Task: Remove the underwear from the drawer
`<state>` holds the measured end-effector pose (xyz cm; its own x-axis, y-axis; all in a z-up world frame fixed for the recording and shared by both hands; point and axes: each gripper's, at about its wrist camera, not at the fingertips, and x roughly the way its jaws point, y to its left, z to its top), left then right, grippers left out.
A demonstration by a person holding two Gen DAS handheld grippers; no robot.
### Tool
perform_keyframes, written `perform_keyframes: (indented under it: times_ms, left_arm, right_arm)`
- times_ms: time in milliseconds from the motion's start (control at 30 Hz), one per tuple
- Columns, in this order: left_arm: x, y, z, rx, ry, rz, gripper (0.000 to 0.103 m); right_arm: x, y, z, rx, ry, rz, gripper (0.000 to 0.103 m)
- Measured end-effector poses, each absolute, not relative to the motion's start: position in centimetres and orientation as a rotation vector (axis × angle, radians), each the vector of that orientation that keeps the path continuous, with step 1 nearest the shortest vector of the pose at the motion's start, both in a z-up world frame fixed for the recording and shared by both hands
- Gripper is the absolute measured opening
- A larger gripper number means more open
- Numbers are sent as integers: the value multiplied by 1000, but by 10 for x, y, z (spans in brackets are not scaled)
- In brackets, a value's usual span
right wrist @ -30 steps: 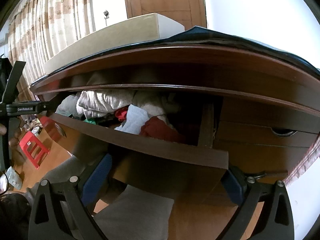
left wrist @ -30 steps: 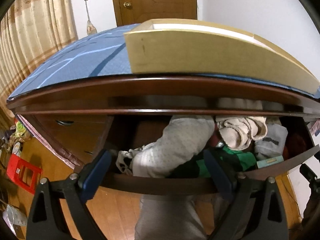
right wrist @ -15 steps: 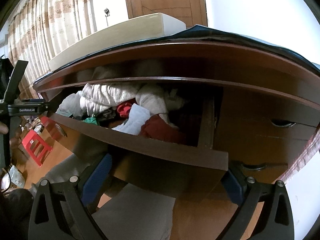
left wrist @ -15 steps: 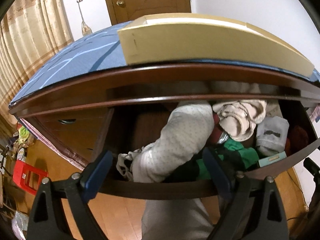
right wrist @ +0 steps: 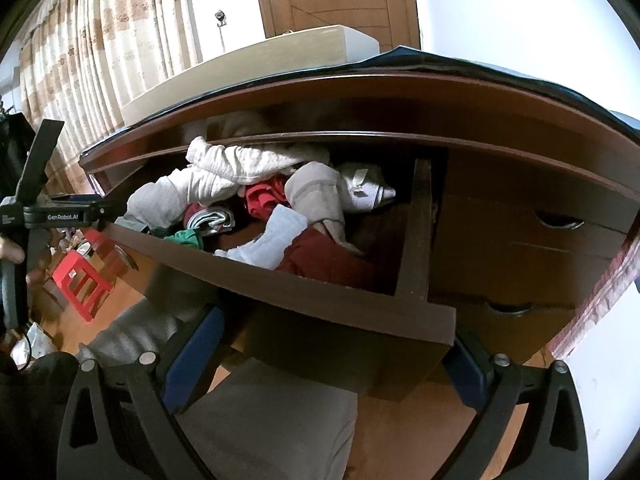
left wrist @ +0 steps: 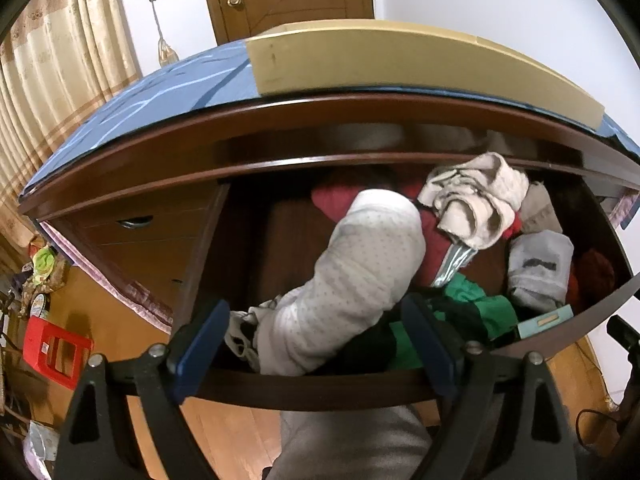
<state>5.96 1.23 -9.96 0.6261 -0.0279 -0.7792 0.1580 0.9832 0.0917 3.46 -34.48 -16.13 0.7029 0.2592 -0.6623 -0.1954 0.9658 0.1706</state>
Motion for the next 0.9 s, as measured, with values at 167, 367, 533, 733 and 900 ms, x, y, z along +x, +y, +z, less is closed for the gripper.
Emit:
perform_keyframes:
  times_ms: [167, 367, 533, 733, 900]
  left_arm:
    - [50, 14, -99, 158, 889, -113, 90]
    - [42, 14, -98, 183, 893, -121, 90]
    - [34, 17, -96, 199, 899, -130, 89]
    - [27, 18, -97, 207, 901, -136, 89]
    - [24, 18, -97, 222, 901, -135, 89]
  right_arm:
    - [29, -344, -161, 93, 765, 263, 102]
    - [12, -342, -162, 82, 777, 283, 102]
    - [3, -343, -162, 80, 787, 294, 102]
    - [-7, -346, -163, 88, 796, 302, 102]
    - [-6, -349, -162, 83, 809, 305, 102]
